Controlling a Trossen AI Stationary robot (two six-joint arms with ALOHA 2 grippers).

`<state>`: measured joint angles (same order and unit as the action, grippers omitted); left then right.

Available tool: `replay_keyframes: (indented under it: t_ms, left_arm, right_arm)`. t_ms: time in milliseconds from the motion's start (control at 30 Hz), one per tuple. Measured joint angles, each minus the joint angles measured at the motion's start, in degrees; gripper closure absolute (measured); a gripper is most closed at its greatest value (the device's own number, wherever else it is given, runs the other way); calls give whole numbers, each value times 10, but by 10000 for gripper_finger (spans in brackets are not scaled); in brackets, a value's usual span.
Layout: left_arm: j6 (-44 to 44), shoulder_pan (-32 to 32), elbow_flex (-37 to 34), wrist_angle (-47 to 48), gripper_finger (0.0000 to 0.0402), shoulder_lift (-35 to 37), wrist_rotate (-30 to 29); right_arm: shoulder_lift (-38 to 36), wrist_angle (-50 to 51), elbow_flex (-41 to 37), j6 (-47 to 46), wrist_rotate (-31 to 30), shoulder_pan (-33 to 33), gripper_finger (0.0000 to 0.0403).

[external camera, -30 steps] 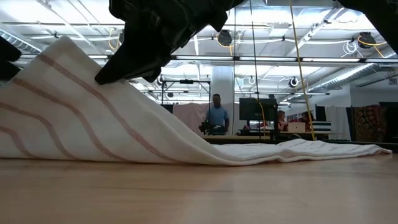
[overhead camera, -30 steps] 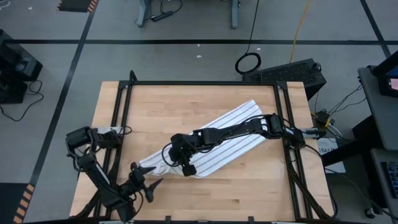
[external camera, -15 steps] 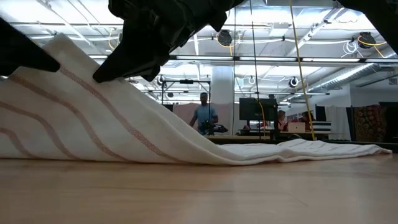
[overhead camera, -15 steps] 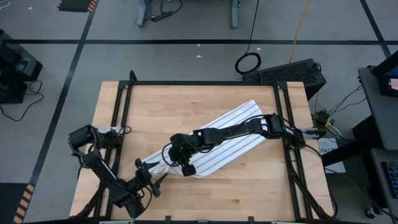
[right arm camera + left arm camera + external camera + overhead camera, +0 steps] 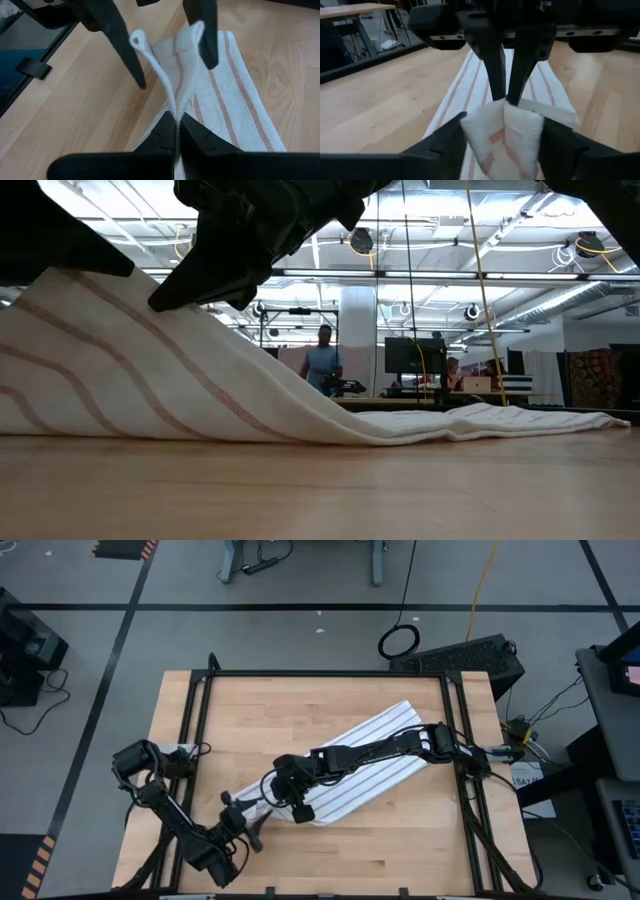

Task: Roll towel into tight, uniform cylinder
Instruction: Fold the white brown kitchen towel

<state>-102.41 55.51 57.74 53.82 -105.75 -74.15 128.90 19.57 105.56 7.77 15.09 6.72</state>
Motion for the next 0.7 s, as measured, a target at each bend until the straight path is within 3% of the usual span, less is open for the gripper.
replay_keyframes:
  t_ms: [333,500,700]
  left_arm:
    - [24,1,0,-19,378,0,-31]
    - [23,9,0,-52,380,0,-25]
    - [22,38,1,-90,386,0,-25]
  right_arm:
    - [0,0,0,0,0,0,401]
    - [0,8,0,9,1,0,385]
    - [-28,94,-1,28,1,-5,320]
